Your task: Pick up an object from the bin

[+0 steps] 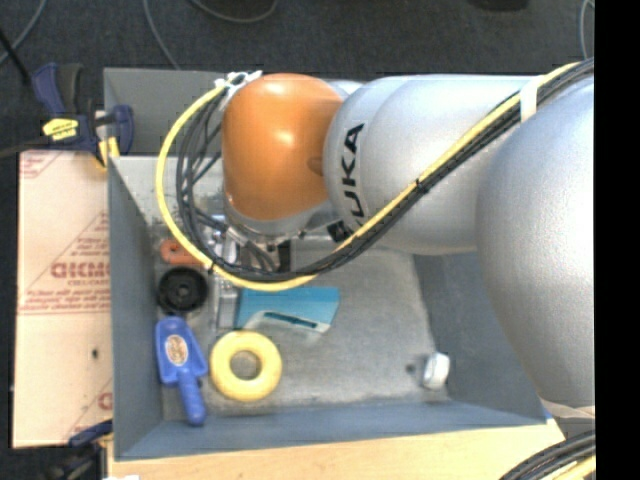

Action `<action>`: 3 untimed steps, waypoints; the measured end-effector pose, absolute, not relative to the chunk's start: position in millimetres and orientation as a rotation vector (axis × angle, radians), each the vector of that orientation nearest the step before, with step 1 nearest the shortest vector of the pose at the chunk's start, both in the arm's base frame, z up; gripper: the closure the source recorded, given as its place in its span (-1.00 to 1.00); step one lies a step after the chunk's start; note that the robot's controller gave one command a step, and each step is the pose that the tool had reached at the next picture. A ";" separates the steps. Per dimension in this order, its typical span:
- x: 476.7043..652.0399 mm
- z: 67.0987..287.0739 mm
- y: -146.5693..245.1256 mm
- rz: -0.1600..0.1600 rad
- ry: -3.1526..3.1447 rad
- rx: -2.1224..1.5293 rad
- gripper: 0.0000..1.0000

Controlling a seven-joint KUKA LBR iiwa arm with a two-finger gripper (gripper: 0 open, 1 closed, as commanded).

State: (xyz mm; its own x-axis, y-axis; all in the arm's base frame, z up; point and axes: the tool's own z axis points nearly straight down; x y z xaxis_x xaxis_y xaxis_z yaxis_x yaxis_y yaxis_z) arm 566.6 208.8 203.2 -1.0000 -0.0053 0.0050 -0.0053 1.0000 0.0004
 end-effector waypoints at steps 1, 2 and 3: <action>568.1 208.2 207.8 -0.003 -3.144 0.002 -1.00; 550.0 166.8 198.8 -0.004 -3.149 0.068 -1.00; 532.0 136.9 186.1 -0.002 -3.137 -0.118 -1.00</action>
Offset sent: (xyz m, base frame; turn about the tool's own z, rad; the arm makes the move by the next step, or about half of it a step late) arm -0.0501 -0.0242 -0.1085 -0.1036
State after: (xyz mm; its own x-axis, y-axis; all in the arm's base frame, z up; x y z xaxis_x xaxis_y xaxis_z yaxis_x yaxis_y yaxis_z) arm 532.0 186.1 136.9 -0.9972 0.0749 0.0025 0.0749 0.9972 0.0011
